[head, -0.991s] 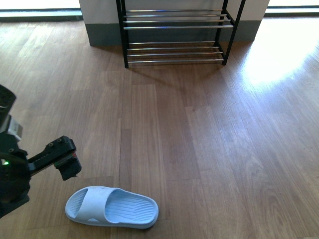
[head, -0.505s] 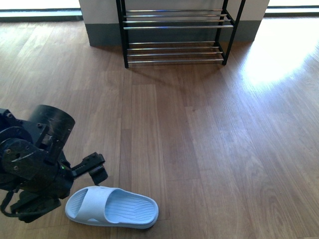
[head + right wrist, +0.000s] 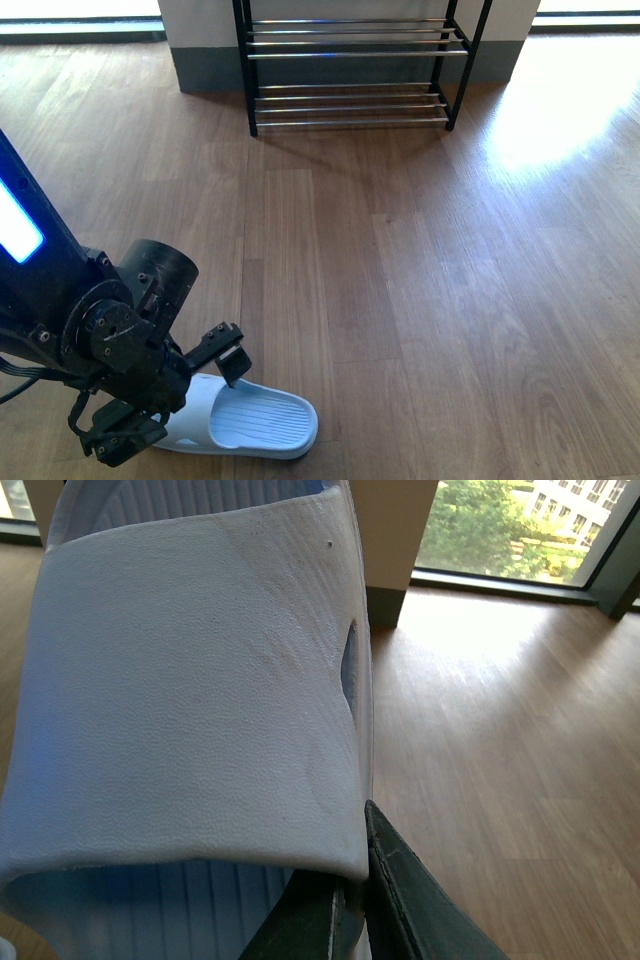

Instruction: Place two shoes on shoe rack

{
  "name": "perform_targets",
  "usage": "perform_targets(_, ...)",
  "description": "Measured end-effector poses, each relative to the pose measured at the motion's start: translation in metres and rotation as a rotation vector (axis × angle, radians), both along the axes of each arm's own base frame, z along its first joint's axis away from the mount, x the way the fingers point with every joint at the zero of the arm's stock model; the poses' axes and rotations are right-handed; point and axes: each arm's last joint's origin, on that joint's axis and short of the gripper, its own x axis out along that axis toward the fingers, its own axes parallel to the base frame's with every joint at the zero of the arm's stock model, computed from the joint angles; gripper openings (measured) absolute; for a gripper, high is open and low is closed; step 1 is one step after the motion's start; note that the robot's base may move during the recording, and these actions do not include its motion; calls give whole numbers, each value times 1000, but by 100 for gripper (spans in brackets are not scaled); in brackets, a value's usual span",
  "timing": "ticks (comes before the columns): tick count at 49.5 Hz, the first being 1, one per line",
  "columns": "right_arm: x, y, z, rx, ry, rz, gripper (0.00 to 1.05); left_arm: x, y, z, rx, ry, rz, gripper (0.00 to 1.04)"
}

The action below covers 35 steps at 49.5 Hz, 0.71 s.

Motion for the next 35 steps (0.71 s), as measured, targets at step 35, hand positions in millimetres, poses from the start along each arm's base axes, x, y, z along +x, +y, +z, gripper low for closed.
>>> perform_targets(35, 0, 0, 0, 0, 0, 0, 2, 4, 4, -43, 68, 135, -21, 95)
